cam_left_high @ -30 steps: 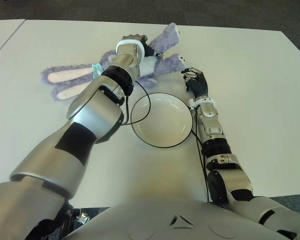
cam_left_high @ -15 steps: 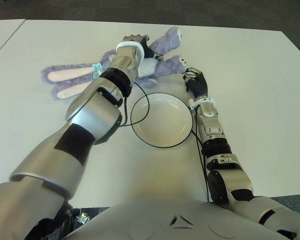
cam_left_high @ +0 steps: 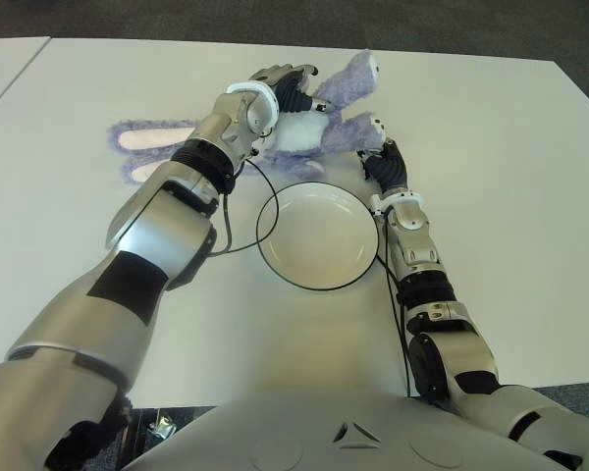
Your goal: Put the doll into the plate.
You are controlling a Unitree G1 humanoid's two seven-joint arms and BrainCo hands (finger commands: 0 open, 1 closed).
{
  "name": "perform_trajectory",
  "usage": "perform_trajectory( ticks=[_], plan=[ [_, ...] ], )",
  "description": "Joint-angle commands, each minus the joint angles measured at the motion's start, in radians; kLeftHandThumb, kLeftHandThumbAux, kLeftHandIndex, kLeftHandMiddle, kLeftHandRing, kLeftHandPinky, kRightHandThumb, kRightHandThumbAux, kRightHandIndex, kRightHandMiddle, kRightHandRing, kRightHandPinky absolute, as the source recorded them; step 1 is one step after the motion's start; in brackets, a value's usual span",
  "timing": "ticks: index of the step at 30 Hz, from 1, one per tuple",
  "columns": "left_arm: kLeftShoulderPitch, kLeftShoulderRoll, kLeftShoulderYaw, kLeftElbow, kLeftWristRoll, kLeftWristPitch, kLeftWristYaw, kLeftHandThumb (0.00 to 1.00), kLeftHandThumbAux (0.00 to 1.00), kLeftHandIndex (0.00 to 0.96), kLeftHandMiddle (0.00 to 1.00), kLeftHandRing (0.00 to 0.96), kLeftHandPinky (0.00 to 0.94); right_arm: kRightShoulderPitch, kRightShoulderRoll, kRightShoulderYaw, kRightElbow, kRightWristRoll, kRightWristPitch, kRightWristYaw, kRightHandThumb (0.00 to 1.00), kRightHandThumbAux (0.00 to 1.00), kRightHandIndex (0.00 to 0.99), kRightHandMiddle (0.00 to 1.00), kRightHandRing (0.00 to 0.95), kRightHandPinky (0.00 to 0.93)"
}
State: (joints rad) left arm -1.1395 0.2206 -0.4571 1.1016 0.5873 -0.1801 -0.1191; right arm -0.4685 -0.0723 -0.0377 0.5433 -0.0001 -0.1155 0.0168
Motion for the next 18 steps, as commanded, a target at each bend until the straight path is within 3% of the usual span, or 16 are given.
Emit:
perform_trajectory(
  ticks=[1,4,9,11,13,18],
  plan=[
    [0.037,0.033,-0.005,-0.010,-0.019,-0.149,-0.052,0.145,0.210,0.000,0.001,0.003,0.006,0.040,0.002,0.004,0.039,0.001,0.034,0.016,0.707,0.718,0.441,0.838,0.832,0.840],
    [0.035,0.054,-0.002,-0.006,-0.021,-0.227,-0.063,0.177,0.210,0.000,0.000,0.000,0.001,0.040,0.003,0.003,0.040,0.002,0.036,0.019,0.707,0.718,0.441,0.836,0.832,0.839],
    [0.019,0.075,0.005,0.007,-0.021,-0.297,-0.073,0.247,0.233,0.000,0.000,0.000,0.000,0.035,0.002,0.001,0.048,0.002,0.037,0.021,0.707,0.717,0.441,0.840,0.836,0.844],
    [0.015,0.080,0.012,0.011,-0.027,-0.321,-0.080,0.300,0.263,0.000,0.000,0.000,0.000,0.034,0.002,0.001,0.049,0.002,0.037,0.021,0.707,0.717,0.441,0.840,0.836,0.843],
    [0.016,0.083,0.028,0.012,-0.044,-0.344,-0.092,0.421,0.317,0.000,0.000,0.000,0.000,0.033,0.003,0.001,0.050,0.002,0.038,0.021,0.707,0.717,0.441,0.842,0.837,0.845],
    [0.028,0.089,0.071,0.010,-0.096,-0.401,-0.122,0.571,0.346,0.000,0.000,0.000,0.000,0.033,0.003,0.000,0.050,0.003,0.040,0.023,0.708,0.717,0.441,0.845,0.840,0.847]
  ],
)
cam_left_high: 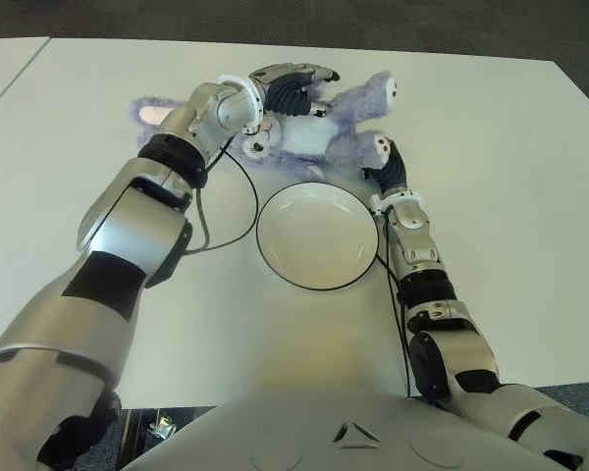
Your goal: Put the doll into the plate.
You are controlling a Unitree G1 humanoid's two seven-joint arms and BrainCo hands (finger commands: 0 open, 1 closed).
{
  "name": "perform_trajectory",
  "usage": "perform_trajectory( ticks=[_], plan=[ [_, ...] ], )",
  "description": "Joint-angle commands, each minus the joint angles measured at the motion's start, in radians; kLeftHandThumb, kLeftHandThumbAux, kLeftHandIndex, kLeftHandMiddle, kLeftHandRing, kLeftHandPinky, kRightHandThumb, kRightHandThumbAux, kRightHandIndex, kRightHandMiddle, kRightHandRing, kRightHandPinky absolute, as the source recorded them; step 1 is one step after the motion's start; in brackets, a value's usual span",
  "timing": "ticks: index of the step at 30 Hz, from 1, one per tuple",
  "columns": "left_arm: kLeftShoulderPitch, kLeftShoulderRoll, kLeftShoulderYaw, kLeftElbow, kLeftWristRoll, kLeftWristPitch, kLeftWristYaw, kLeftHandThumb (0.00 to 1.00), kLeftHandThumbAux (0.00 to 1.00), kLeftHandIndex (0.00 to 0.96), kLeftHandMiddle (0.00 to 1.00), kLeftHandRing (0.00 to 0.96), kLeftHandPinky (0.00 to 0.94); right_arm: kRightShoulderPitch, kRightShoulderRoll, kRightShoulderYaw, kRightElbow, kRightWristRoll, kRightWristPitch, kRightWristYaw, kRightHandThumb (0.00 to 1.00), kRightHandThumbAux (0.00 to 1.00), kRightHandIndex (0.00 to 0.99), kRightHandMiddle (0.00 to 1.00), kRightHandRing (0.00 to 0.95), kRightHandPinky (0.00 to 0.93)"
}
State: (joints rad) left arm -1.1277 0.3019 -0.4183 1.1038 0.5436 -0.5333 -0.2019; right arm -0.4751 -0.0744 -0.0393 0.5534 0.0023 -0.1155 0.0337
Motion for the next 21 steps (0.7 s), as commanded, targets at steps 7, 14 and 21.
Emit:
perform_trajectory(
  ticks=[7,14,21],
  plan=[
    [0.027,0.020,0.074,-0.004,-0.117,-0.108,-0.091,0.745,0.332,0.000,0.000,0.000,0.000,0.041,0.005,0.004,0.037,-0.002,0.046,0.004,0.708,0.717,0.441,0.854,0.849,0.856],
    [0.041,0.029,0.113,-0.020,-0.167,-0.152,-0.122,0.792,0.319,0.000,0.000,0.000,0.000,0.042,0.003,0.006,0.041,-0.006,0.039,0.002,0.707,0.716,0.441,0.852,0.844,0.848],
    [0.050,0.041,0.135,-0.033,-0.192,-0.169,-0.148,0.787,0.321,0.000,0.000,0.000,0.000,0.042,0.004,0.005,0.044,-0.005,0.032,0.003,0.708,0.716,0.441,0.858,0.853,0.865]
  ],
)
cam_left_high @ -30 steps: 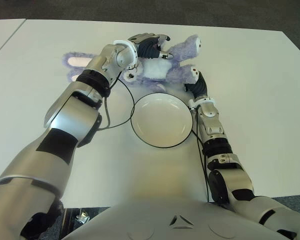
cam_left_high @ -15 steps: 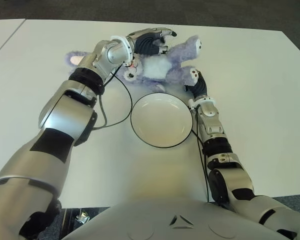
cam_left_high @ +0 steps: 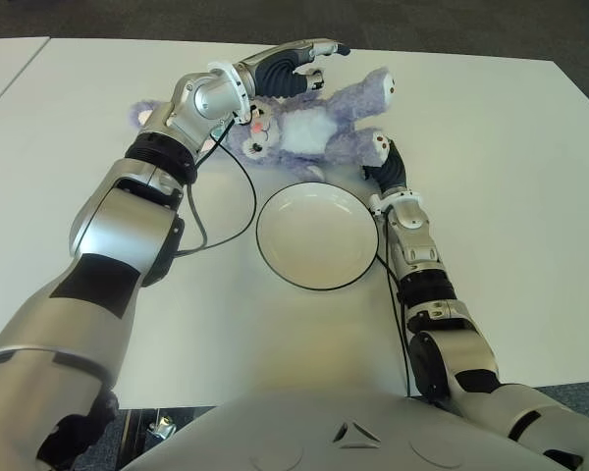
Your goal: Put the doll into the plate.
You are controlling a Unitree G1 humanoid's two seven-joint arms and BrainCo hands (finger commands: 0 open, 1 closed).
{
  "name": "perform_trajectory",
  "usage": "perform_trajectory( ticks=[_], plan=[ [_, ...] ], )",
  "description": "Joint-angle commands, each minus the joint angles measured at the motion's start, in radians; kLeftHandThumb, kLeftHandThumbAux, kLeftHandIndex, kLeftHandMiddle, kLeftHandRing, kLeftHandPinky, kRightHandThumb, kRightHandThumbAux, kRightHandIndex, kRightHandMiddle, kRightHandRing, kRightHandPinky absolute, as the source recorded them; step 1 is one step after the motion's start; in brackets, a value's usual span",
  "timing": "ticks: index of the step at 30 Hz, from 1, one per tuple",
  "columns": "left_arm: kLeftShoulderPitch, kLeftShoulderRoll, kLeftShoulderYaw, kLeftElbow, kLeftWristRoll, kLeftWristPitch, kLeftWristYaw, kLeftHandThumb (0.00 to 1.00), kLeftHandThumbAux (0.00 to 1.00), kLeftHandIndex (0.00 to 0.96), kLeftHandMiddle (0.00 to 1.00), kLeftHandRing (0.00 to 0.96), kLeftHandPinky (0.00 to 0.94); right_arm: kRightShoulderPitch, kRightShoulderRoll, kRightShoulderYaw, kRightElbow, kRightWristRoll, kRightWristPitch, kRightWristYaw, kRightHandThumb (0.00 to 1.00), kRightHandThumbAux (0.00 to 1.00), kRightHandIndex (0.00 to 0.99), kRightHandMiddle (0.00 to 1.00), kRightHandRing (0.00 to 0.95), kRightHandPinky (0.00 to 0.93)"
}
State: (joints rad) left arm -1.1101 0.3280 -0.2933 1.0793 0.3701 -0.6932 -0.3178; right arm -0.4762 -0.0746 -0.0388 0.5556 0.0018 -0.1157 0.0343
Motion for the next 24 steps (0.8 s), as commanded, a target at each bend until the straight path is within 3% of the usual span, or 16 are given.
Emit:
perform_trajectory(
  ticks=[1,7,16,24],
  plan=[
    [0.036,0.021,0.013,-0.015,-0.020,-0.015,-0.033,0.786,0.322,0.000,0.000,0.000,0.000,0.043,0.004,0.005,0.043,-0.005,0.032,0.003,0.708,0.717,0.441,0.859,0.855,0.868],
    [0.052,0.073,0.000,-0.077,0.045,-0.011,0.047,0.755,0.324,0.000,0.000,0.000,0.000,0.041,0.003,0.006,0.048,-0.006,0.028,0.006,0.708,0.716,0.441,0.855,0.849,0.855],
    [0.083,0.207,-0.086,-0.192,0.288,0.042,0.226,0.668,0.247,0.000,0.000,0.000,0.000,0.042,0.004,0.007,0.046,-0.007,0.031,0.005,0.708,0.717,0.441,0.863,0.859,0.865],
    [0.084,0.298,-0.152,-0.239,0.401,0.088,0.209,0.562,0.188,0.000,0.000,0.000,0.000,0.042,0.003,0.010,0.043,-0.011,0.039,0.006,0.707,0.718,0.440,0.867,0.862,0.864]
  ],
)
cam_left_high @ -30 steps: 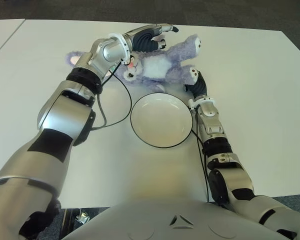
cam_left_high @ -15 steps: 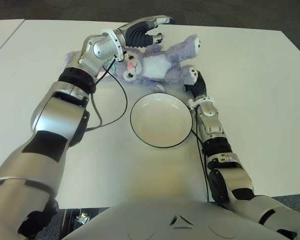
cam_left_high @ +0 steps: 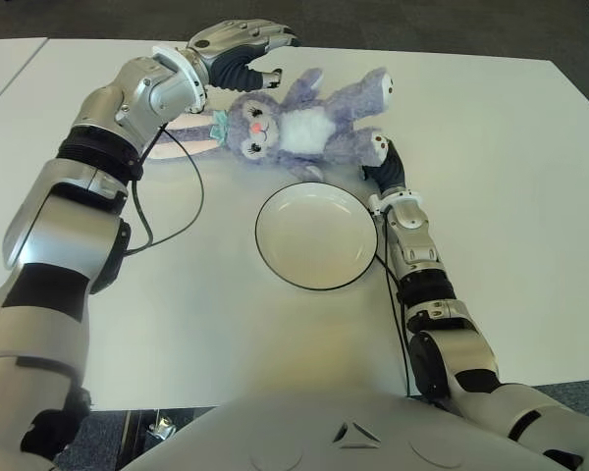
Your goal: Put the doll into the plate.
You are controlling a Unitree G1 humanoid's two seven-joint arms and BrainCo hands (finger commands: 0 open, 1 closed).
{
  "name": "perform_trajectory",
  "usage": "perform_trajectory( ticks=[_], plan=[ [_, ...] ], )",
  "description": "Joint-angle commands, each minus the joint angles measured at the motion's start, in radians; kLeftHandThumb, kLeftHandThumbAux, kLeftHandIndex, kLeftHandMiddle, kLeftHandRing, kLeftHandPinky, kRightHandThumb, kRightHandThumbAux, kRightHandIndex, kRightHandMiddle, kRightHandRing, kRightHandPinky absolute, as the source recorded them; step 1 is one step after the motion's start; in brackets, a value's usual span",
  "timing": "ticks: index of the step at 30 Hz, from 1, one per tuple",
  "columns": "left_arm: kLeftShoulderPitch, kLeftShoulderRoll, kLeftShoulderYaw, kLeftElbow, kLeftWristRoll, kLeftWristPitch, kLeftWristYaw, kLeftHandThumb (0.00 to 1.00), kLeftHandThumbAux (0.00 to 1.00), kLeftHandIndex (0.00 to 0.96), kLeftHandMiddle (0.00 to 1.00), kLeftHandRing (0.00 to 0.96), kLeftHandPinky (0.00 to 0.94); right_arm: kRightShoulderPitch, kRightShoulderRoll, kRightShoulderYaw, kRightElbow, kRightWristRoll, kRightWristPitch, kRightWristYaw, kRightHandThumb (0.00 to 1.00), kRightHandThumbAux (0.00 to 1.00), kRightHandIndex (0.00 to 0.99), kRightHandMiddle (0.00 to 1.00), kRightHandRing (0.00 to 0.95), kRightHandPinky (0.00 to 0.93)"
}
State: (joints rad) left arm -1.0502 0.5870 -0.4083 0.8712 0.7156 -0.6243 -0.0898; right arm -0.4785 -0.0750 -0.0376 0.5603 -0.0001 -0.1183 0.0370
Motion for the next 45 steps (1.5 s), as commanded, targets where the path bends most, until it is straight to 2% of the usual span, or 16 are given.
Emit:
perform_trajectory(
  ticks=[1,10,16,27,40,45],
  plan=[
    [0.028,0.049,-0.041,-0.040,0.064,0.024,-0.020,0.545,0.183,0.000,0.000,0.000,0.000,0.044,0.003,0.009,0.039,-0.009,0.041,0.004,0.707,0.718,0.440,0.868,0.863,0.865],
    [0.076,0.114,-0.059,-0.092,0.121,0.064,0.016,0.382,0.166,0.000,0.000,0.000,0.000,0.040,-0.002,0.017,0.046,-0.014,0.041,0.002,0.706,0.719,0.440,0.877,0.874,0.870],
    [0.101,0.127,-0.053,-0.133,0.122,0.103,-0.013,0.352,0.165,0.000,0.000,0.000,0.000,0.037,-0.008,0.021,0.048,-0.016,0.050,-0.001,0.707,0.719,0.440,0.866,0.860,0.848],
    [0.160,0.131,-0.019,-0.215,0.052,0.163,-0.117,0.406,0.191,0.000,0.000,0.000,0.000,0.025,-0.013,0.021,0.062,-0.019,0.049,-0.008,0.706,0.720,0.440,0.872,0.867,0.857],
    [0.175,0.097,-0.024,-0.182,0.028,0.168,-0.120,0.411,0.188,0.000,0.000,0.000,0.000,0.015,-0.018,0.023,0.090,-0.020,0.035,-0.008,0.705,0.721,0.440,0.859,0.855,0.844],
    [0.174,0.058,-0.023,-0.134,0.000,0.167,-0.127,0.464,0.222,0.000,0.000,0.000,0.000,0.010,-0.018,0.024,0.097,-0.021,0.034,-0.010,0.705,0.721,0.440,0.856,0.849,0.834]
  ],
)
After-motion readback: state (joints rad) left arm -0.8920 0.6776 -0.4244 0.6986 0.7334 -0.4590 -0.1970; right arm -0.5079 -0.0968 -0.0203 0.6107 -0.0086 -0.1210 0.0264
